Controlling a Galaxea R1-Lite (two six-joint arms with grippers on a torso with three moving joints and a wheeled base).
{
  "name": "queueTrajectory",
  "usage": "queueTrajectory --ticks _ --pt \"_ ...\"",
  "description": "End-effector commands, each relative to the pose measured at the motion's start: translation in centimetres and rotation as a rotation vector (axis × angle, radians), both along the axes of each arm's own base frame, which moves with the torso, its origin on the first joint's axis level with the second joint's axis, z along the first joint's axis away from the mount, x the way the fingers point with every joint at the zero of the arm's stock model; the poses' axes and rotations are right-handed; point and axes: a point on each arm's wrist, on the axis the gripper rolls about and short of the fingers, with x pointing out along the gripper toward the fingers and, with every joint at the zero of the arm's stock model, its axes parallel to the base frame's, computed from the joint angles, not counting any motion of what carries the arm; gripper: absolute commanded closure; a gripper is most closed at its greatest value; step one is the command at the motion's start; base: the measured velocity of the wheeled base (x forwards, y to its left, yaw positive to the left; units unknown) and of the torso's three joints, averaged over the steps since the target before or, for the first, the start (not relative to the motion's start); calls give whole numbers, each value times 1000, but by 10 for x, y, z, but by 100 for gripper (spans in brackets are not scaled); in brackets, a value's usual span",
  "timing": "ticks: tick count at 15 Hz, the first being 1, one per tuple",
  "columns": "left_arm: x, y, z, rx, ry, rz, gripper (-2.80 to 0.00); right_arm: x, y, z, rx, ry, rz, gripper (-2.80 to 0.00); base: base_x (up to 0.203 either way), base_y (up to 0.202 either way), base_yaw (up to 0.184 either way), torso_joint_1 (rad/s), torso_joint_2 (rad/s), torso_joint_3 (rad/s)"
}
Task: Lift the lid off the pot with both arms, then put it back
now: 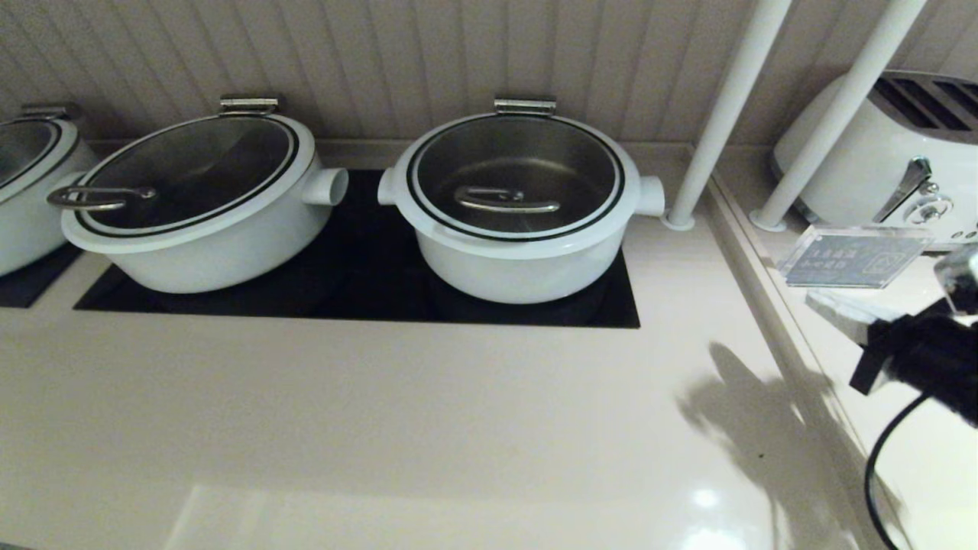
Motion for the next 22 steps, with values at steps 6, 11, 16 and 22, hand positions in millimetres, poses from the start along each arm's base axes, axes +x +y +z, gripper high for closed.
queueTrajectory --ticks 6,11,16,22 --pt "0 0 0 0 0 0 0 -135 6 -18 74 37 -178 0 0 0 0 0 0 0" --pt "0 0 0 -1 -1 0 0 -193 7 -54 85 77 -319 0 0 0 0 0 0 0" --pt "0 0 0 -1 -1 0 0 -216 7 -81 80 98 -324 0 0 0 0 0 0 0" --pt "0 0 0 -1 0 0 0 -225 7 -87 131 32 -317 0 0 0 0 0 0 0"
